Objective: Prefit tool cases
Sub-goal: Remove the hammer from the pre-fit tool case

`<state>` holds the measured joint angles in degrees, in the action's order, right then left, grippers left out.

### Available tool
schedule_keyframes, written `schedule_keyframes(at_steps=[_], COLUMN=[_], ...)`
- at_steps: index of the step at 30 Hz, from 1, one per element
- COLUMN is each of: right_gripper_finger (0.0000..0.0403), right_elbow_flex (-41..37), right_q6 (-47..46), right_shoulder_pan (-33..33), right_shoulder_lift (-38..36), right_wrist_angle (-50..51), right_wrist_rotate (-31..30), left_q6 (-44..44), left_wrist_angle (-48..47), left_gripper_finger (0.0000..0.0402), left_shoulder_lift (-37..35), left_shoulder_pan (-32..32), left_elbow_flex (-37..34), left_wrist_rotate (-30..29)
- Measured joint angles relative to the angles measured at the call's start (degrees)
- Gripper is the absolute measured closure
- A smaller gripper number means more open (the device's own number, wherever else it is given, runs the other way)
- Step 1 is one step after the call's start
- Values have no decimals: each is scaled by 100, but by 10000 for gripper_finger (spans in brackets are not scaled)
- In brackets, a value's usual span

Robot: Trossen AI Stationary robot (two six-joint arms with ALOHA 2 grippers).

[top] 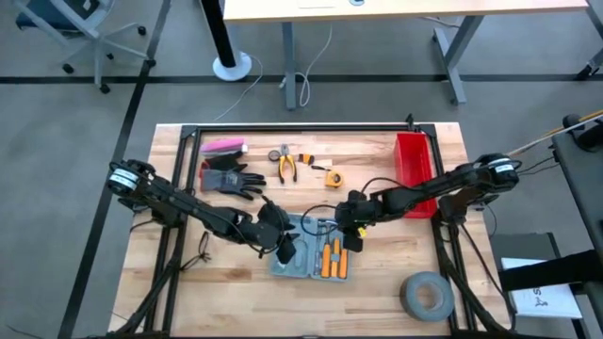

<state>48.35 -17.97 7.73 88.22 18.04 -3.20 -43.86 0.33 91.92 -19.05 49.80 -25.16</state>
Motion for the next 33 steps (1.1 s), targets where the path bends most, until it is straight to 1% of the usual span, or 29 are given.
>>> schedule_keyframes(at_steps=[5, 10, 15, 18, 23, 28, 33], right_gripper_finger=[287, 292, 295, 292, 288, 295, 299], right_elbow_flex=[206, 574, 748, 744, 703, 676, 674], right_q6=[-21, 33, 58, 51, 59, 108, 113], right_shoulder_pan=[15, 15, 15, 15, 15, 26, 26], right_shoulder_lift=[226, 550, 766, 758, 726, 732, 746], right_wrist_angle=[174, 509, 723, 727, 739, 742, 742], right_wrist_rotate=[-30, -136, -161, -292, -299, -282, -279], left_q6=[-28, -30, -123, -163, -170, -261, -317], left_wrist_angle=[-309, -467, -568, -567, -551, -554, -551], left_gripper_finger=[251, 253, 249, 248, 252, 255, 247], left_shoulder_lift=[2, 2, 4, 4, 7, 7, 7], left_shoulder_pan=[-2, -2, -14, -50, -63, -63, -66], left_elbow_flex=[-7, -13, -55, -72, -76, -79, -79], left_wrist_rotate=[43, 526, 772, 773, 769, 769, 771])
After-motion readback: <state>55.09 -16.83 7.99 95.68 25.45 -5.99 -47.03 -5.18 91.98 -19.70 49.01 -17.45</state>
